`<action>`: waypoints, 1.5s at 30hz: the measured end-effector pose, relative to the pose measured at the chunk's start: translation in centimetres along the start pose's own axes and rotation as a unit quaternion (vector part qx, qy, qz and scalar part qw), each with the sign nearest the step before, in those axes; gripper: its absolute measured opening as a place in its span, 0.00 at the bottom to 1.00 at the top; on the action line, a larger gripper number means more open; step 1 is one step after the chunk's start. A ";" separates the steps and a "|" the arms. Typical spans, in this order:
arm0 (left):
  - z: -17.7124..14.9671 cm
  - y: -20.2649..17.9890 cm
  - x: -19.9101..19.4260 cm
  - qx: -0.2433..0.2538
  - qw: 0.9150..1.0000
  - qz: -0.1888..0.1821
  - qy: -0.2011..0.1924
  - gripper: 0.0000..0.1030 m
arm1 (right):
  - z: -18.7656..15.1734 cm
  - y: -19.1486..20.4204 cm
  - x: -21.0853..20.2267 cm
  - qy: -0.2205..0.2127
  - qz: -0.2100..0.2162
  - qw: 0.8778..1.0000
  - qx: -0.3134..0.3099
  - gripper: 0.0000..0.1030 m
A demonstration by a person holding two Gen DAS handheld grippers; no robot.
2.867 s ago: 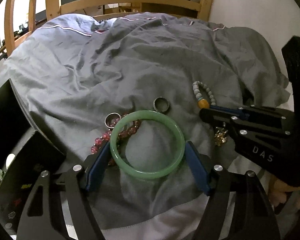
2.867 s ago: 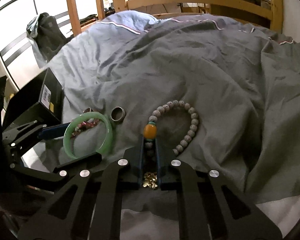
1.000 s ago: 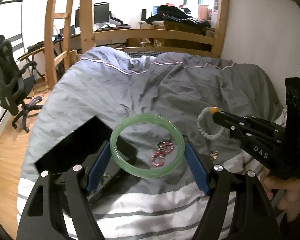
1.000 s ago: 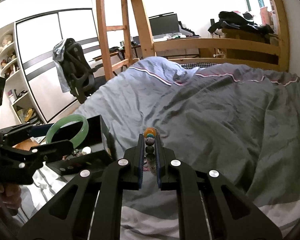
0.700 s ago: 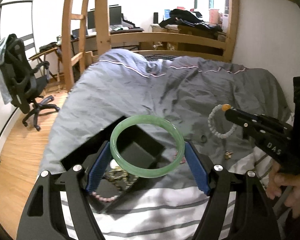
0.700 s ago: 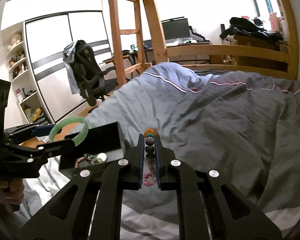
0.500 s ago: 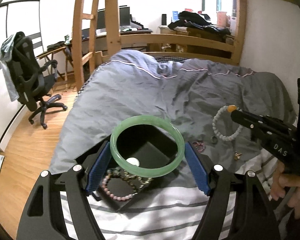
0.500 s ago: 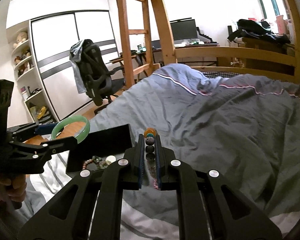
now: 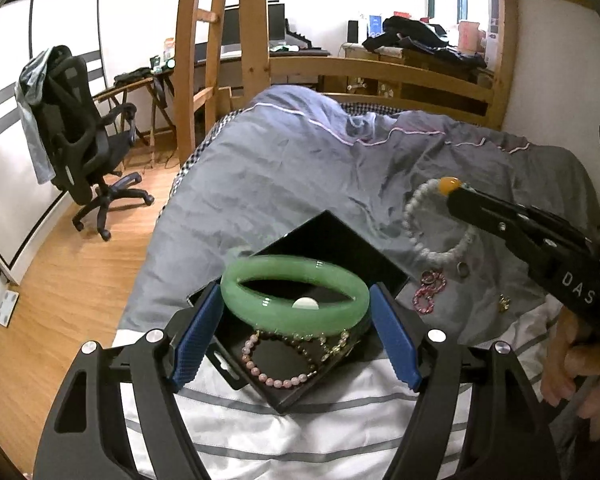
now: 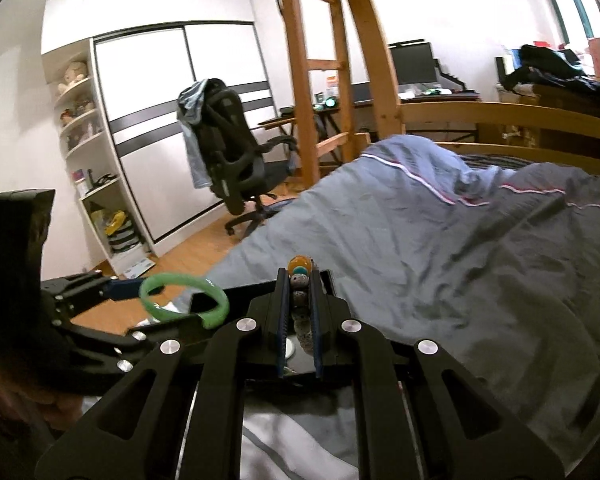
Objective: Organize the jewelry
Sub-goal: 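Lower the bangle and grey bracelet into the black box and open both grippers, then grasp the small pink bracelet with the left gripper while the right gripper grasps a silver ring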
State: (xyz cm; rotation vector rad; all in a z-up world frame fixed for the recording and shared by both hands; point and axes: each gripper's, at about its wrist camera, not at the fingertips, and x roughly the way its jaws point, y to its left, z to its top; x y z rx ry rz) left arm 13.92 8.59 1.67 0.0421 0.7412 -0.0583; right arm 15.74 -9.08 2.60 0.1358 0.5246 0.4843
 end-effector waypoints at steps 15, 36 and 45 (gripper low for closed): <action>-0.9 1.5 2.6 -0.016 0.999 0.006 0.038 0.57 | -2.9 0.7 6.5 0.066 0.035 0.997 0.006 0.10; -0.2 1.0 0.8 -0.047 0.999 0.014 -0.015 0.94 | -3.3 -2.7 2.0 0.081 -0.130 0.988 0.000 0.96; -0.5 -3.9 0.4 0.025 0.999 -0.023 -0.039 0.94 | -3.1 -4.7 -5.3 0.068 -0.179 0.981 0.024 0.96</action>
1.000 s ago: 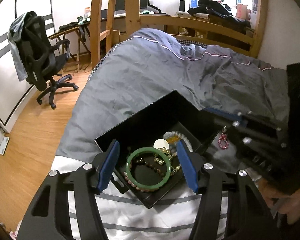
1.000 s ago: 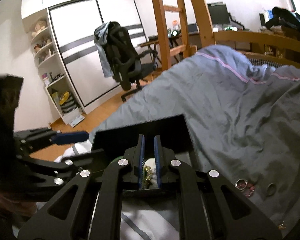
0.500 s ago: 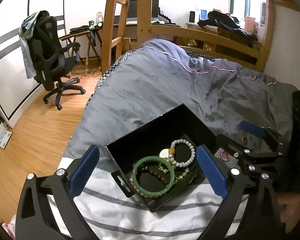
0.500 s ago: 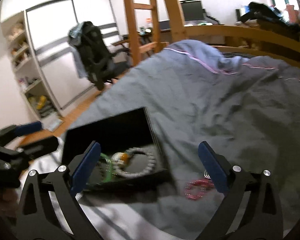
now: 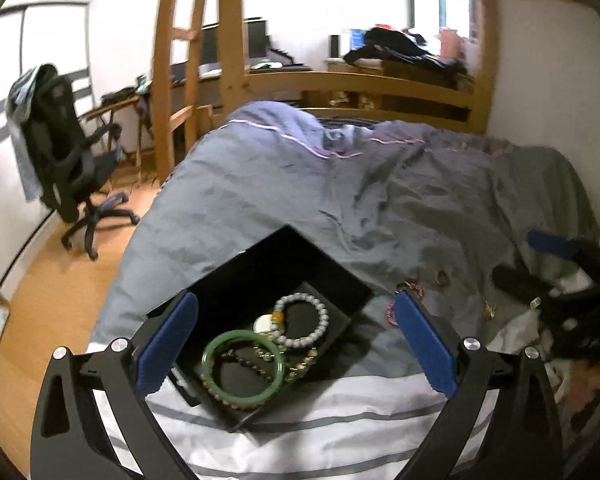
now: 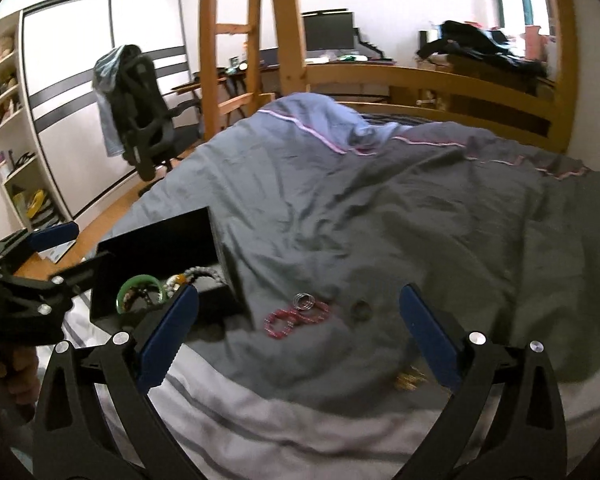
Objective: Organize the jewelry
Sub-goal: 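Grasp the small pink bracelet with the left gripper while the right gripper grasps a silver ring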
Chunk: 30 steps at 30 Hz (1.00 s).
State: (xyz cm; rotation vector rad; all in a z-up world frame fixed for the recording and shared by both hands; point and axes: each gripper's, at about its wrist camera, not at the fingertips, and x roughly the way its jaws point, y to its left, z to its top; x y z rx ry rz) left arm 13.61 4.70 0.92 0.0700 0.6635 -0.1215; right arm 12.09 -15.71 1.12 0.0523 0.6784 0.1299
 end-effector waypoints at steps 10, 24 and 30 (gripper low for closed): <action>-1.1 -4.4 3.0 -0.023 0.997 -0.077 0.020 0.94 | -2.8 -5.4 -3.1 0.016 -0.041 0.999 0.030 0.96; -3.0 -11.5 9.6 0.072 0.988 -0.126 0.049 0.93 | -4.9 -9.2 1.2 0.036 -0.032 0.997 0.053 0.56; -3.3 -11.4 12.8 0.079 0.988 -0.105 0.079 0.70 | -2.4 -8.6 6.7 0.044 0.043 0.998 0.018 0.36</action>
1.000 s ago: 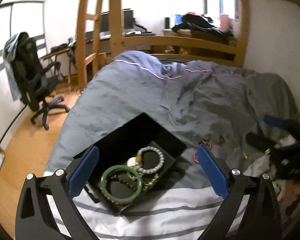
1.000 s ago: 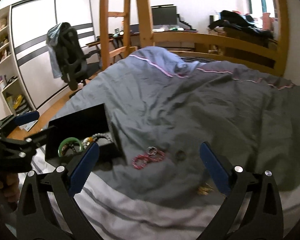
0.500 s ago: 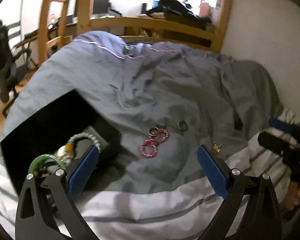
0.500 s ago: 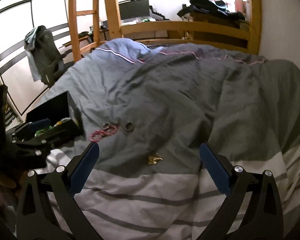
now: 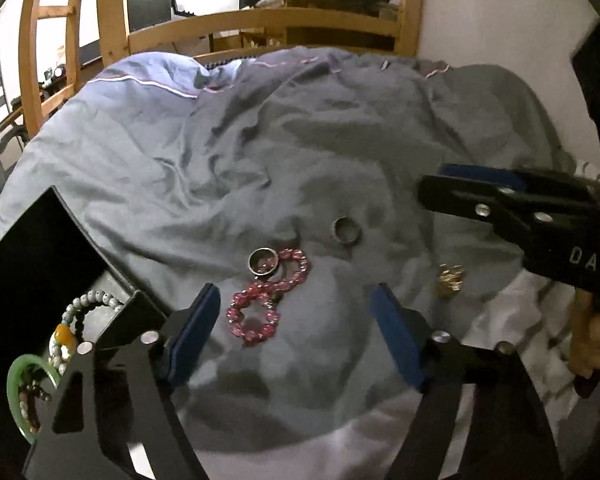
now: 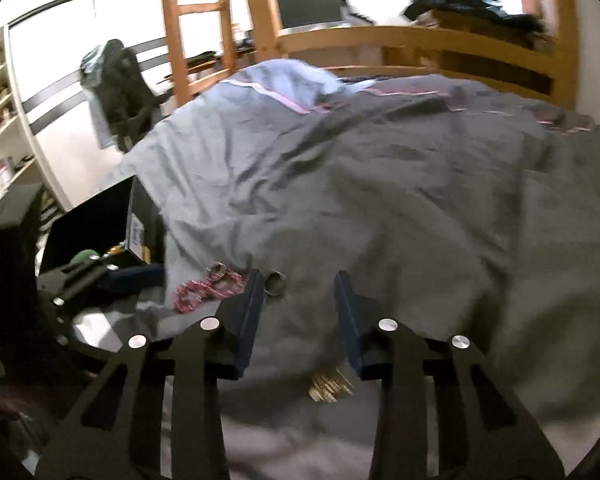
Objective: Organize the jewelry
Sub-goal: 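Grasp the small pink bracelet with the left gripper while the right gripper grasps a silver ring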
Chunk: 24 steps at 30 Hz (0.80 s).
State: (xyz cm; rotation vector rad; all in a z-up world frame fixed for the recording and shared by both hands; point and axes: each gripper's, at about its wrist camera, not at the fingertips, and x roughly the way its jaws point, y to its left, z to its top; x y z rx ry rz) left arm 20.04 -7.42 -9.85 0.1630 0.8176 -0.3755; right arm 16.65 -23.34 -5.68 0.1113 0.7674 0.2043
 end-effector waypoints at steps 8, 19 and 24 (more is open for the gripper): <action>-0.5 1.9 2.3 -0.050 0.998 -0.015 0.040 0.50 | -0.7 2.8 5.9 0.061 0.010 0.997 -0.050 0.31; -0.2 2.5 1.9 -0.078 0.995 -0.038 0.049 0.08 | 0.0 1.1 3.9 0.027 0.012 1.000 0.003 0.06; 0.6 2.6 0.7 -0.085 0.995 -0.040 0.042 0.00 | 0.3 1.2 3.8 0.023 0.016 1.000 0.002 0.07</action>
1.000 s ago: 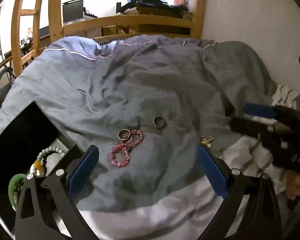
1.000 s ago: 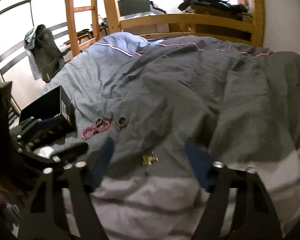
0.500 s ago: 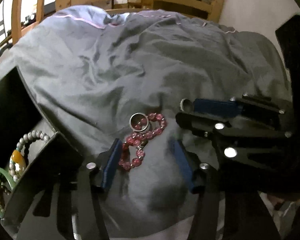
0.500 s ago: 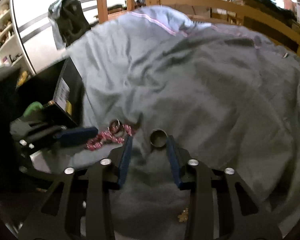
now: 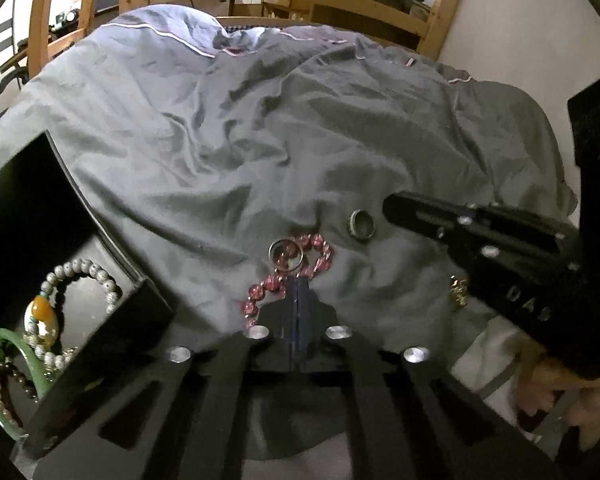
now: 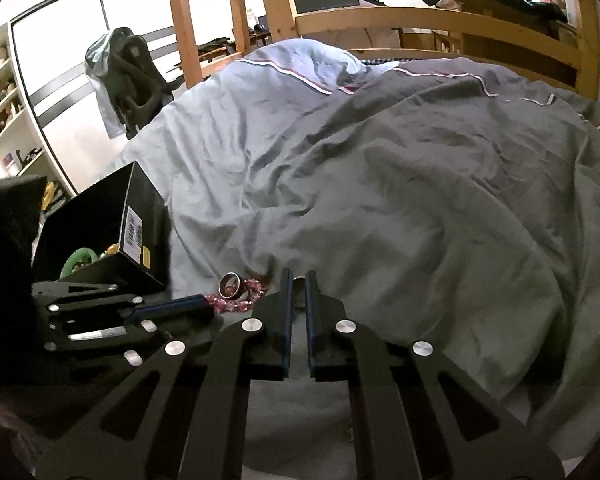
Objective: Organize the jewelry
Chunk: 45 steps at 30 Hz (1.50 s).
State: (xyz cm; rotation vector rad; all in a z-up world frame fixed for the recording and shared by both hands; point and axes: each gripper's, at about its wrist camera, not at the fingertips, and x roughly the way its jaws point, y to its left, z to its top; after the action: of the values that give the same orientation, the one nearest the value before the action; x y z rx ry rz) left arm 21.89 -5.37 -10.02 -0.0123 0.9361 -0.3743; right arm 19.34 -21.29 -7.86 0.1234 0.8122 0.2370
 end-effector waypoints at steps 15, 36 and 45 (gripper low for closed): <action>-0.7 0.1 1.8 0.021 0.997 0.064 0.025 0.32 | -1.2 0.9 3.1 0.035 -0.013 0.999 -0.010 0.20; 1.9 0.7 -3.7 -0.021 0.999 0.002 -0.029 0.10 | 0.7 -0.1 -0.4 -0.028 0.021 0.998 0.045 0.20; 3.2 1.4 -6.6 -0.030 0.998 0.001 -0.061 0.10 | 1.5 0.3 -1.8 -0.050 0.028 0.997 0.044 0.20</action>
State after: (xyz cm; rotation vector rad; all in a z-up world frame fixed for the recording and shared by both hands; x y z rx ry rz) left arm 21.28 -2.46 -3.18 -0.0871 0.8260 -0.3393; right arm 19.20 -21.48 -5.46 0.2393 0.7210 0.2456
